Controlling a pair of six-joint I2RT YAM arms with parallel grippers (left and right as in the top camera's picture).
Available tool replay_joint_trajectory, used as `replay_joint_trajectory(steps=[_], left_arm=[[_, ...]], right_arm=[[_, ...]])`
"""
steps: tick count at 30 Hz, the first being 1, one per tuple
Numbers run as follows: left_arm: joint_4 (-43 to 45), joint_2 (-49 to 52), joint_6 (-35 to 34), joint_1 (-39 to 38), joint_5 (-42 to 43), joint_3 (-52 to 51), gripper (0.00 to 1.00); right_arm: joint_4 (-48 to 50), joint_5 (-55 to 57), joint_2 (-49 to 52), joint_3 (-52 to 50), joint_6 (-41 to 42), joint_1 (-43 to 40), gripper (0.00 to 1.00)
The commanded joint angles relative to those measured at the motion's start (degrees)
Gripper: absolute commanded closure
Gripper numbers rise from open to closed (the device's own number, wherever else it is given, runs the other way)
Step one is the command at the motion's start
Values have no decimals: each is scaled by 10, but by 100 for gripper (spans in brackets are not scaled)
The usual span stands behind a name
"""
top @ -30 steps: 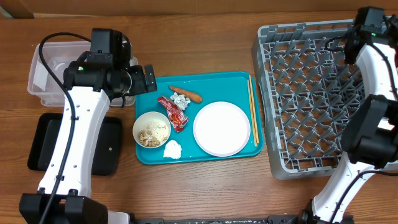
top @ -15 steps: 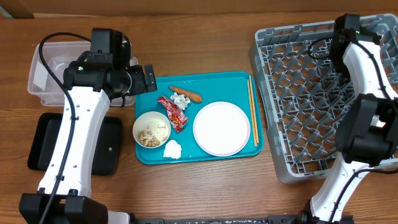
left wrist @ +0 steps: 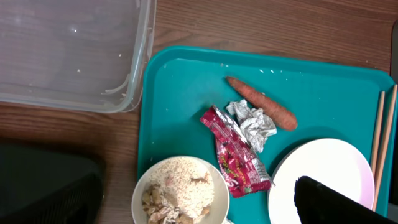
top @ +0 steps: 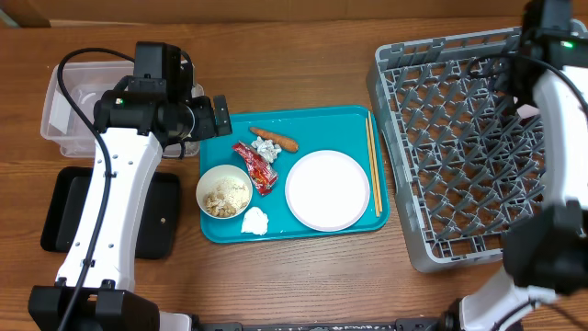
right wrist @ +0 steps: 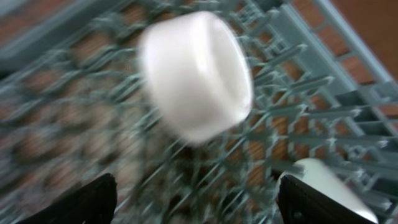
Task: Sort waste into correct bins and load items into the dishwasher
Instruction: 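Return the right gripper to the white plate on the tray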
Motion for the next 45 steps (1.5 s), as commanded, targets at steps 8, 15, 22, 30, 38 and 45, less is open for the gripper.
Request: replay_joint_trajectory(steps=[8,15,22,30,38,45], left_arm=[[-1,-13,-6,2,1,2,0],[-6,-13,-6,2,1,2,0],[-15,-13,-6,2,0,2,0],[-12,-13,-6,2,1,2,0],[-13,-13,-6,2,0,2,0],[-12,-13,-6,2,0,2,0]], right_arm=[[-148,-287,-43,-14,-125,101,14],[-109,-312,-42,-110,-207,220,9],[-46,-308,-41,-224,-177,269,10],[-21,-380,-41,-302,-45,300,21],[43,-377,-39,-361,57,331,24],[59,-335,-39,-386,87,334,27]])
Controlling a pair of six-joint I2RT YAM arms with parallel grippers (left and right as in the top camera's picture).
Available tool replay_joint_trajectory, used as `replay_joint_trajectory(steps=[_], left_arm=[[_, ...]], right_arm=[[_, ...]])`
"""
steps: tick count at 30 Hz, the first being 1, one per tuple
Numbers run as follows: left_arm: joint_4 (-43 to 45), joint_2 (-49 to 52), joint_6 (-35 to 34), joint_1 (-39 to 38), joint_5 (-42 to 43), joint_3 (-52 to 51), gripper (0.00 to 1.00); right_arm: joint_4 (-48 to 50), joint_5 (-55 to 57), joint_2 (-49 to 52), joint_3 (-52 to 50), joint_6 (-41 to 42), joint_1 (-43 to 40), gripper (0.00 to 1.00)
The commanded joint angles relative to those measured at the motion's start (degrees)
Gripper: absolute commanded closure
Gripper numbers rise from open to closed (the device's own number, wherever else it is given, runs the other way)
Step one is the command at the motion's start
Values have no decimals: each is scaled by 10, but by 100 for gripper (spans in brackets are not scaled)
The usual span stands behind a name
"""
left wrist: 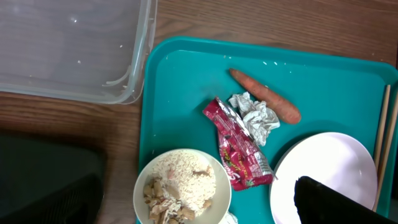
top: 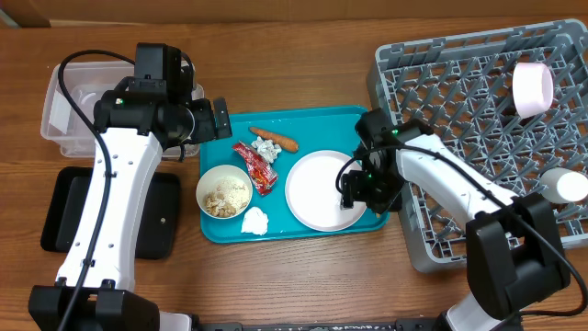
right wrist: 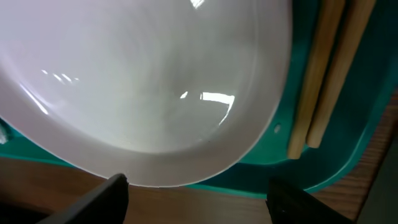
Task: Sort waste into correct bins and load items into the dishwasher
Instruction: 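Return the right gripper to the white plate on the tray, then grip the white plate rim with the right gripper and stand it in the rack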
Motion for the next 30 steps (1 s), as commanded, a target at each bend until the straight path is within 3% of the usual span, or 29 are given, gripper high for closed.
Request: replay_joint_trajectory(steps=[1,18,24,30], left_arm=[[2,-13,-6,2,0,2,0],[0,-13,-6,2,1,2,0],[-4,-13,-6,2,1,2,0],[-4,-13,-6,2,0,2,0]], right_arm=[[13,20,1,-5,27,0,28],[106,61,4,-73,45,5,34],[109,59,4,-73,35,5,61],[124,59,4,-76,35,5,72]])
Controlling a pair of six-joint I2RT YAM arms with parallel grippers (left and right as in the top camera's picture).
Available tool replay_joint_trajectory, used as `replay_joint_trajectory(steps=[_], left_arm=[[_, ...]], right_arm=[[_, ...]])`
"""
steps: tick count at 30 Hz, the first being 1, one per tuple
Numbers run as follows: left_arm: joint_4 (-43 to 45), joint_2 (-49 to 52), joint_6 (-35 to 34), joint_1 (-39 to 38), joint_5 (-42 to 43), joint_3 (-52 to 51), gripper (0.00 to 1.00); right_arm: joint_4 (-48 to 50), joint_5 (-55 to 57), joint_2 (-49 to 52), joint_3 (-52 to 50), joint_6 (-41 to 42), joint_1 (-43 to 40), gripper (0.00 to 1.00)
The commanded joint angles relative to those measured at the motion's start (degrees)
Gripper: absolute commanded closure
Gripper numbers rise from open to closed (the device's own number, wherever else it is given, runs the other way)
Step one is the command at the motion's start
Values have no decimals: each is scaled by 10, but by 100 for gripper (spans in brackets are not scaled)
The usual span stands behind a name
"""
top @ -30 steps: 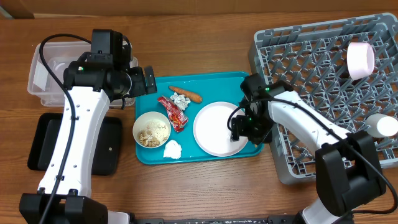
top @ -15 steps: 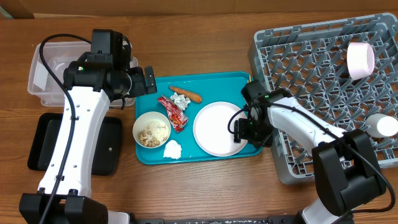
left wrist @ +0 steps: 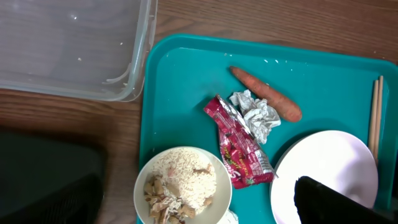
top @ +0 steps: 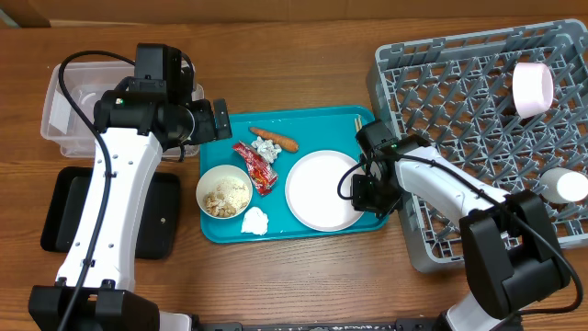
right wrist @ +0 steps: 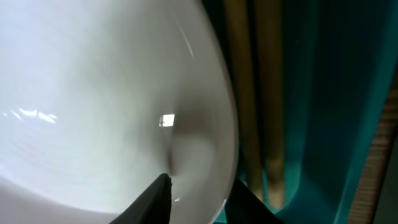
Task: Sort waste into correct bins and load items into the dishwasher
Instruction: 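Grip the white plate rim with the right gripper and stand it in the rack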
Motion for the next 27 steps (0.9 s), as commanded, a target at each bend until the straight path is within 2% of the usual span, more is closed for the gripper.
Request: replay_joint_trajectory(steps=[1,6,13,17,24,27], left_arm=[[0,-13,-5,2,1,2,0],[0,-13,-5,2,1,2,0],[-2,-13,-5,2,1,2,0],[-2,-13,-5,2,0,2,0],[-1,-13,-5,2,0,2,0],[0,-13,-4,2,0,2,0]], right_arm=[[9,4,2,-7,-2,4,75],[11,6,3,-7,-2,4,96],[14,13,2,-1,-2,4,96],[-5,29,-10,39,-2,4,96],[-76,169,-81,185,-7,2,96],[-80,260,-106,246,-57,-5,96]])
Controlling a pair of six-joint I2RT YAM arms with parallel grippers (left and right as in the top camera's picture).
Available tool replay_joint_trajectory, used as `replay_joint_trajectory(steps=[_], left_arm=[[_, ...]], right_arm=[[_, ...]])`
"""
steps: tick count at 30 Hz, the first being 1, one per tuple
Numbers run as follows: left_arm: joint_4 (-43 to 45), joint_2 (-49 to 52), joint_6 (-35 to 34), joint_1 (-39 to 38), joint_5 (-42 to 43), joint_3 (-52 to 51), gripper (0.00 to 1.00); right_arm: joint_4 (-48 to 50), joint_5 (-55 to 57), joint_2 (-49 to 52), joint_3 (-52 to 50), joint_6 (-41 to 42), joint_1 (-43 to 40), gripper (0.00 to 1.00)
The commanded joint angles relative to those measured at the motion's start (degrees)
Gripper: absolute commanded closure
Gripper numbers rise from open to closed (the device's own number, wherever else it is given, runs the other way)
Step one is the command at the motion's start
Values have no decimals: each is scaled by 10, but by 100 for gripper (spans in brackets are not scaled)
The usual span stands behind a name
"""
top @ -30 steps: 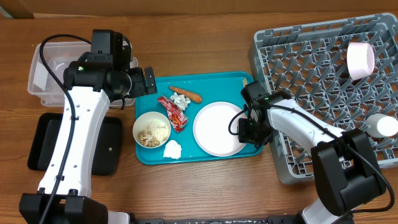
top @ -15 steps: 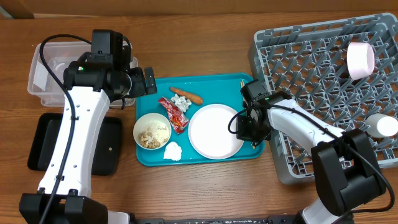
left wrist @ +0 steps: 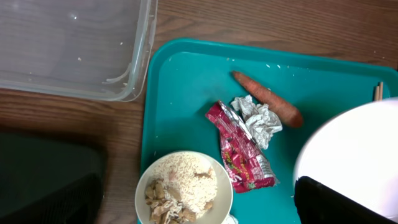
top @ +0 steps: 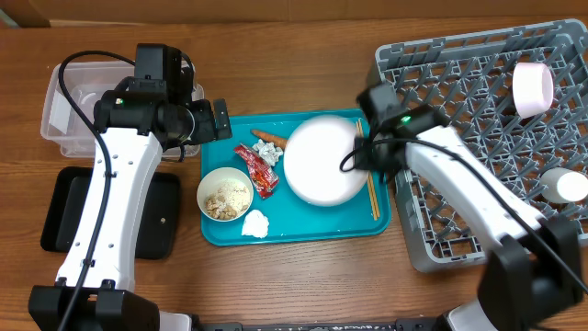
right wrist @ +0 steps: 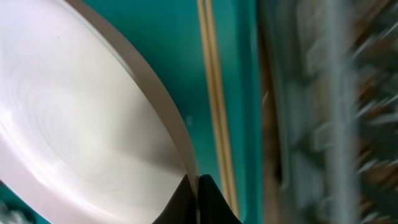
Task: Sort waste into correct bins and load items into the dishwasher
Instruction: 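Grip the white plate rim with the right gripper and stand it in the rack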
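Observation:
My right gripper (top: 366, 152) is shut on the right rim of the white plate (top: 322, 161), which hangs tilted above the teal tray (top: 303, 228). In the right wrist view its fingers pinch the plate (right wrist: 81, 124) at its edge. On the tray lie a bowl of rice (top: 224, 192), a red wrapper (top: 257, 165), a crumpled foil ball (top: 269, 147), a carrot (top: 266, 135) partly hidden by the plate, a white tissue (top: 254, 223) and chopsticks (top: 372, 198). My left gripper (top: 213, 119) hangs open above the tray's left edge, holding nothing.
The grey dish rack (top: 478, 138) stands right of the tray, with a white cup (top: 533, 87) at its back right and another white item (top: 562, 186) at its right edge. A clear bin (top: 78, 101) and a black bin (top: 110, 211) sit left.
The plate lay flat on the tray with my right gripper's fingers at its right rim. Now the gripper is shut on that rim and the plate is raised and tilted, shifted toward the tray's back.
My right gripper was over the rack with the white cup just below it. Then the cup lay in the rack and the gripper stood open at the plate's right edge, then closer around the rim. Now it holds the plate up. The left arm has stayed put.

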Motion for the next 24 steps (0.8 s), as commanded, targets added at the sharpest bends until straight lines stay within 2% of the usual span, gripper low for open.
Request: replay_joint_trajectory(steps=[1,7,11,15,24], left_arm=[[0,-13,-4,2,0,2,0],[3,-13,-3,2,0,2,0],[7,-13,-3,2,0,2,0],[8,-13,-3,2,0,2,0],[9,-13,-4,2,0,2,0]], right_arm=[[4,160,-56,78,-58,-7,96],[92,447,-63,122,-183,-49,96],[186,567,-63,120,-213,-107,96],[219,563,-60,120,-213,-169,96],[193,513,8,119,-214,-245,96]])
